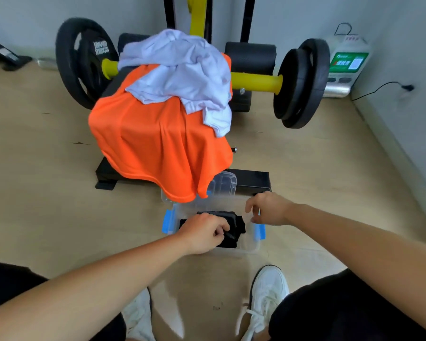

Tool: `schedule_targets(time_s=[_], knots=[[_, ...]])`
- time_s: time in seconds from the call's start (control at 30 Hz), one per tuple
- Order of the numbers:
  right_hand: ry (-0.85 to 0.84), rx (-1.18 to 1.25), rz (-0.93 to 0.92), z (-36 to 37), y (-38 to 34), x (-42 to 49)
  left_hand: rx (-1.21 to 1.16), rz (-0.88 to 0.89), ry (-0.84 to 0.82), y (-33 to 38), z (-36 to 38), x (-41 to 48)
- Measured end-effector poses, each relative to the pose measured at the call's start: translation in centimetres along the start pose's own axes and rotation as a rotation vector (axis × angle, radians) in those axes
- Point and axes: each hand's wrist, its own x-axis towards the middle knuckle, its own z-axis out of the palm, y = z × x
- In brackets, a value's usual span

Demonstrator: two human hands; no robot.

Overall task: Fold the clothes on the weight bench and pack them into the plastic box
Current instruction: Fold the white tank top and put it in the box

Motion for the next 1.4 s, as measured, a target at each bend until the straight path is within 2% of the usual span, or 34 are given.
schedule_targets(time_s=[0.1, 0.23, 0.4, 0.53, 0.6, 0.67, 0.8, 0.93, 1.0, 1.1, 1.27, 1.4], knots=[[0.032, -0.016, -0.063, -3.3, -1.0, -1.9, 0.075, 0.104, 0.038, 1.5, -3.1, -1.8], [0.168, 0.082, -0.136, -8.2, -2.8, -4.0, 0.046, 0.219, 0.164, 3.6, -8.4, -4.0], [0.482, 0.245, -0.225, -13.0, -4.8, -5.1, -0.049, 0.333, 0.387, 5.7, -15.4, -4.9], [0.711, 0.386, -0.267, -16.0, -6.4, -5.1, -0.074, 0.407, 0.631, 6.0, -20.3, -3.5], [0.768, 0.450, -0.278, -16.9, -6.9, -4.5, -0.061, 0.411, 0.737, 5.4, -22.3, -2.4], [0.799, 0.501, -0.293, -17.6, -7.2, -3.6, -0.029, 0.340, 0.796, 4.1, -24.1, -1.2], [0.835, 0.478, -0.289, -18.6, -8.0, -1.4, 0.074, 0.140, 0.812, 1.4, -26.9, 0.2], [0.809, 0.439, -0.298, -19.0, -8.9, 0.6, 0.155, -0.020, 0.693, -1.7, -27.5, 1.0], [0.832, 0.417, -0.278, -18.8, -9.1, 1.3, 0.191, -0.063, 0.696, -2.3, -27.5, 1.1], [0.882, 0.492, -0.213, -19.2, -9.1, 1.6, 0.159, -0.035, 0.758, -1.6, -27.5, 1.3], [0.940, 1.027, -0.277, -22.0, -8.5, -0.2, -0.299, 0.129, 0.866, 0.5, -28.5, 0.9], [0.954, 1.208, -0.344, -23.4, -8.4, -1.9, -0.369, 0.217, 0.813, 1.7, -29.3, 0.4]])
